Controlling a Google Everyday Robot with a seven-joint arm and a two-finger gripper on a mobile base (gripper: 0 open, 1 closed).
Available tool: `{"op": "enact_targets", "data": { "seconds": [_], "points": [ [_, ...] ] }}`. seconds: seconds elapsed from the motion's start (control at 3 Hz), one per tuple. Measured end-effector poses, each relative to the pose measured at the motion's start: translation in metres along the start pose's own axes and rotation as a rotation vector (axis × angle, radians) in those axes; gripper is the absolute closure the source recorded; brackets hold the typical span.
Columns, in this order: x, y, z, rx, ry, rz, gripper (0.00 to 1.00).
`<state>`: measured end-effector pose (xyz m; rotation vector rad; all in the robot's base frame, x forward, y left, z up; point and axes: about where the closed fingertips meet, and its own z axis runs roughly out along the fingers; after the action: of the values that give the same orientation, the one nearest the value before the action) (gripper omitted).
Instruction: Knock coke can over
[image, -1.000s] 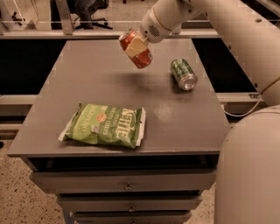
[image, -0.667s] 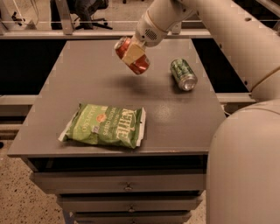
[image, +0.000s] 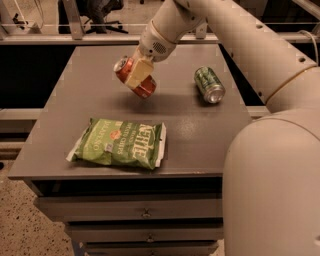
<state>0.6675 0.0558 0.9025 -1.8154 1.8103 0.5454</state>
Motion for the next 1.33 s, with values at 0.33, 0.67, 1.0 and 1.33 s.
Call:
{"op": "enact_targets", "data": {
  "seconds": [0.33, 0.67, 1.0, 1.33],
  "points": [
    [-0.012, 0.006, 0.009, -0.03, -0.016, -0.043, 0.13],
    [-0.027, 0.008, 0.014, -0.042, -0.038, -0.086, 0.0],
    [-0.037, 0.01, 0.019, -0.054, -0.052, -0.111, 0.0],
    [-0.037, 0.004, 0.011, -0.032, -0.111, -0.079, 0.0]
  ]
}}
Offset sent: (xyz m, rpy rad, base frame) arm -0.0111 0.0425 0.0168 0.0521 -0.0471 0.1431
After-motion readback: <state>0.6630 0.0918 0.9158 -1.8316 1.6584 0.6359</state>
